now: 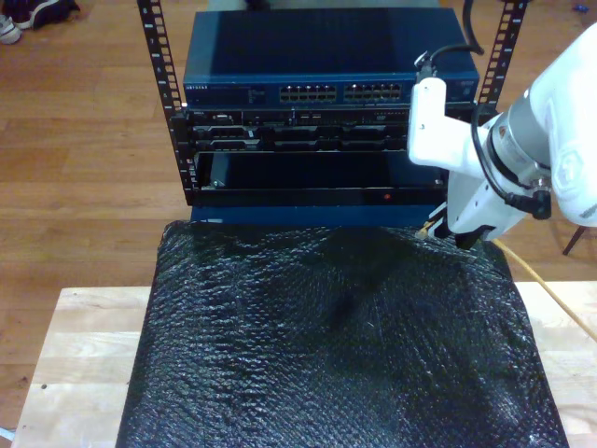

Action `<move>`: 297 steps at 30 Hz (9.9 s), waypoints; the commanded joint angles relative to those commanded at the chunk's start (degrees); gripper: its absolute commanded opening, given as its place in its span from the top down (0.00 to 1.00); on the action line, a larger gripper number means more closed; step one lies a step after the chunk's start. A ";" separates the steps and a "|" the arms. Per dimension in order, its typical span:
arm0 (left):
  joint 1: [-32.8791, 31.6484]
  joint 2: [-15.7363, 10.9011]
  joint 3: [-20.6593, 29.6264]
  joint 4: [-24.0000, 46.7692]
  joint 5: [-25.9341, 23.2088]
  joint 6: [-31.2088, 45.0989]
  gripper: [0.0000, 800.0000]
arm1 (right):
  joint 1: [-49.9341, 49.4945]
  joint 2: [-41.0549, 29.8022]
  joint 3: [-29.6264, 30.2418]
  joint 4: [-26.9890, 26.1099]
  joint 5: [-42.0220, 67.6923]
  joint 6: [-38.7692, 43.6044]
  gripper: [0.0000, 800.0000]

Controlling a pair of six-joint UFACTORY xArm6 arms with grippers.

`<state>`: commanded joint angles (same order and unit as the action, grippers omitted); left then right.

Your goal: Grab the cable and plug it in

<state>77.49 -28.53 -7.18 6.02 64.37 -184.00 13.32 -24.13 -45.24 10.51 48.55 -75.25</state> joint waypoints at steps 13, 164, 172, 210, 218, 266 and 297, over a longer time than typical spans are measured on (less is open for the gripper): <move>0.00 0.00 0.00 0.00 0.00 0.00 0.00 | 0.00 -0.09 8.09 -0.97 -12.84 0.09 1.00; 0.00 0.00 0.00 0.00 0.09 0.00 0.00 | -1.32 43.60 -0.44 -15.47 -108.48 -4.22 1.00; 0.00 0.00 0.00 0.00 0.00 0.00 0.00 | 0.53 49.05 -4.22 -9.14 -112.26 -9.41 1.00; 0.00 0.00 0.00 0.00 0.00 0.00 0.00 | 13.36 61.89 -17.23 26.29 -124.75 -23.12 1.00; 0.00 0.00 0.00 0.00 0.00 0.00 0.00 | 13.98 63.21 -18.55 26.55 -124.75 -23.12 1.00; 0.00 0.00 0.00 0.00 0.00 0.00 0.00 | 15.74 67.96 -26.02 29.71 -125.19 -28.84 1.00; 0.00 0.00 0.00 0.00 0.00 0.00 0.00 | 15.03 70.07 -28.13 29.63 -124.92 -28.84 1.00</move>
<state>77.49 -28.53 -7.18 6.02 64.37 -184.00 28.35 45.93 -73.37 40.13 -76.37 -104.09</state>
